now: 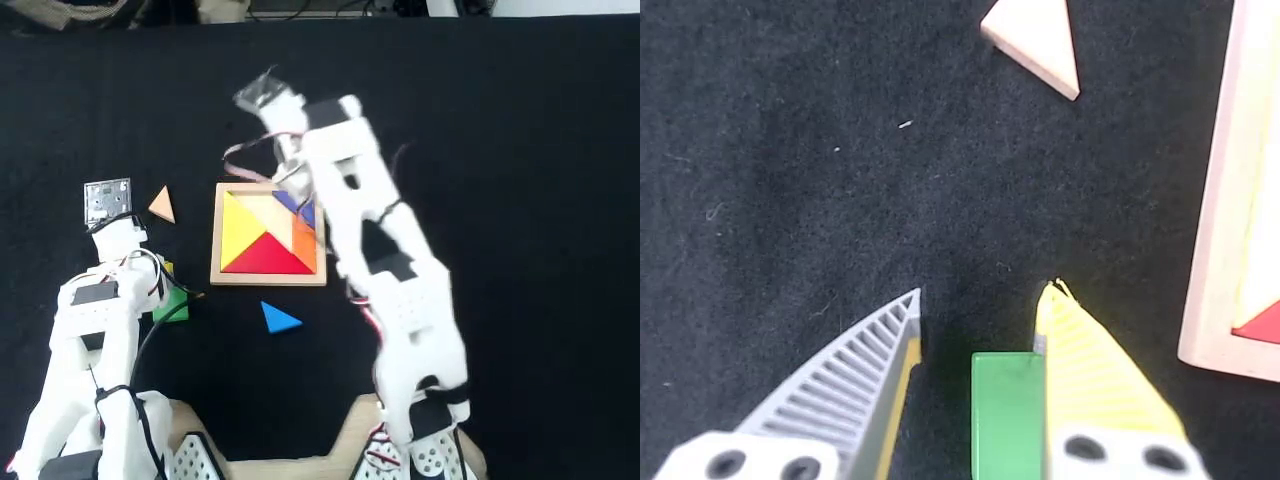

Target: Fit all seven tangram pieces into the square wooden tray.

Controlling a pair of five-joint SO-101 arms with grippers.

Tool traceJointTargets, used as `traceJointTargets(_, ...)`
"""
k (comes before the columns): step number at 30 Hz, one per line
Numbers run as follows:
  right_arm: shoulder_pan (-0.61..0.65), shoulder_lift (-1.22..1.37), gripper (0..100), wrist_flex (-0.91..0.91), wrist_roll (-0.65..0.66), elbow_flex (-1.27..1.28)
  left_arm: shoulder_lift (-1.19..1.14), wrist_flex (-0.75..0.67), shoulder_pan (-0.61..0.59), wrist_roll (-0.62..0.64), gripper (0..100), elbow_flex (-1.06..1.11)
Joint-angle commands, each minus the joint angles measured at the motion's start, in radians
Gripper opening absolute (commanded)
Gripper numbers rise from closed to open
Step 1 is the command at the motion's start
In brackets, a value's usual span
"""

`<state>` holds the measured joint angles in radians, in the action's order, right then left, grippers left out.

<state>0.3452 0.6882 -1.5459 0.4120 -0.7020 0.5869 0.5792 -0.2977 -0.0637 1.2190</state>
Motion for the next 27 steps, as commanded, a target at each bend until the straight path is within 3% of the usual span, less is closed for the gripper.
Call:
traceJointTargets(1, -0.063, -0.174, 9.4, -0.121, -0.035, -0.094, 0.011, -0.015, 0.013, 0.000, 19, -0.007)
traceJointTargets(5, -0.081, -0.266, 0.9, -0.190, -0.035, -0.028, 0.011, -0.015, 0.007, 0.000, 20, -0.016)
traceJointTargets(16, -0.157, -0.647, 1.1, -0.123, -0.094, 0.363, 0.018, -0.008, -0.024, 0.000, 19, -0.036)
traceJointTargets(25, -0.155, -0.970, 1.1, 0.224, -0.103, 0.947, 0.020, -0.008, -0.022, 0.000, 19, -0.036)
traceJointTargets(27, -0.155, -0.983, 1.1, 0.310, -0.160, 1.036, 0.020, -0.008, -0.022, 0.000, 19, -0.035)
